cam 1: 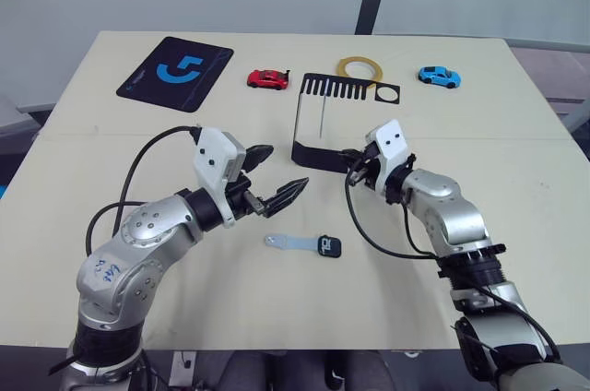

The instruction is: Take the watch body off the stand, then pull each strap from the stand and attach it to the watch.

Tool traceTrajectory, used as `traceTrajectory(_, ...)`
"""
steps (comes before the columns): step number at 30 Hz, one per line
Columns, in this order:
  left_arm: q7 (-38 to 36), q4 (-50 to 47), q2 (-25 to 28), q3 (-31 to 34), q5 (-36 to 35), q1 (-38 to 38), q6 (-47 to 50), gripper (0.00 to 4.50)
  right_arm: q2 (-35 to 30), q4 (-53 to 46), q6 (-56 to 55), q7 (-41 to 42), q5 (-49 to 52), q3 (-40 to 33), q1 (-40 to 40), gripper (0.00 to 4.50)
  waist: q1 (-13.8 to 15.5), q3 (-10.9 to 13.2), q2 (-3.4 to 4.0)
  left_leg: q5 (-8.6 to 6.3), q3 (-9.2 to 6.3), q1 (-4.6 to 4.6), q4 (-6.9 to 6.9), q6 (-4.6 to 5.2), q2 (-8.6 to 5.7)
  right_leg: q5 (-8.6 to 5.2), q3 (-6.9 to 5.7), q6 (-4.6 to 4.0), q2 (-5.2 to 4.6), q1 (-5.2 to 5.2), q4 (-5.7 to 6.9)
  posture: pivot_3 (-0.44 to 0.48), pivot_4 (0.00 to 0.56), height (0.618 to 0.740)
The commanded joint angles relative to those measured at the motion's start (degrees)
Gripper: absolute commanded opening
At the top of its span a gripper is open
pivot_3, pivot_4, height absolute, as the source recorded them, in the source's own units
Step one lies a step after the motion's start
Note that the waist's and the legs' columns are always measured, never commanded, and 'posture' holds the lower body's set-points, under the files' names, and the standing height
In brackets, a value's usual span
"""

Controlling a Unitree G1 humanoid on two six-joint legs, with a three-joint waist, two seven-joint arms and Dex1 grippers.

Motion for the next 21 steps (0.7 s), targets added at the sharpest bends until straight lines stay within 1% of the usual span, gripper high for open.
traceTrajectory(1, 2.11, -0.67, -1.84, -2.23, 2.98, -2.21, -1.71, 4.50, 1.55, 4.53, -3.78, -0.53, -1.70, -0.44, -2.66, 0.03, -0.27, 0.00, 0.00, 0.00, 0.00, 0.00, 0.00, 0.00, 0.00, 0.00, 0.01, 0.00, 0.00, 0.00, 0.01, 0.000, 0.150, 0.732)
traceTrajectory(5, 4.70, 0.99, -5.16, -5.20, 6.70, -3.27, -3.10, 4.50, 2.92, 9.28, -5.77, -0.57, -3.07, -0.54, -4.21, 0.03, -0.87, 0.00, 0.00, 0.00, -0.01, 0.00, -0.04, 0.00, 0.01, 0.00, -0.01, 0.00, 0.00, 0.00, 0.01, 0.000, 0.150, 0.732)
traceTrajectory(10, 8.73, 4.28, -9.02, -9.10, 13.64, -5.16, -5.45, 4.50, 3.96, 12.24, -4.12, -0.44, -4.34, 0.19, -4.85, 0.03, -0.94, 0.00, 0.01, 0.00, 0.00, 0.01, -0.04, -0.01, 0.04, 0.00, -0.01, 0.00, 0.02, 0.00, 0.00, 0.000, 0.150, 0.732)
traceTrajectory(16, 13.07, 10.96, -15.03, -12.88, 21.22, -8.85, -8.68, 4.50, 4.67, 12.76, -2.80, -0.65, -5.02, 0.27, -4.63, 0.03, -0.90, -0.01, 0.02, 0.00, 0.00, 0.03, -0.03, -0.01, 0.04, 0.00, -0.01, 0.00, 0.01, 0.01, 0.01, 0.000, 0.150, 0.732)
traceTrajectory(21, 15.18, 16.56, -19.16, -13.39, 25.31, -10.92, -11.43, 4.50, 4.87, 11.48, -1.96, -0.57, -5.05, 0.44, -4.01, 0.03, -0.90, -0.01, 0.02, 0.00, 0.02, 0.02, -0.03, -0.01, 0.05, 0.00, -0.01, 0.00, 0.02, 0.01, 0.01, 0.000, 0.150, 0.732)
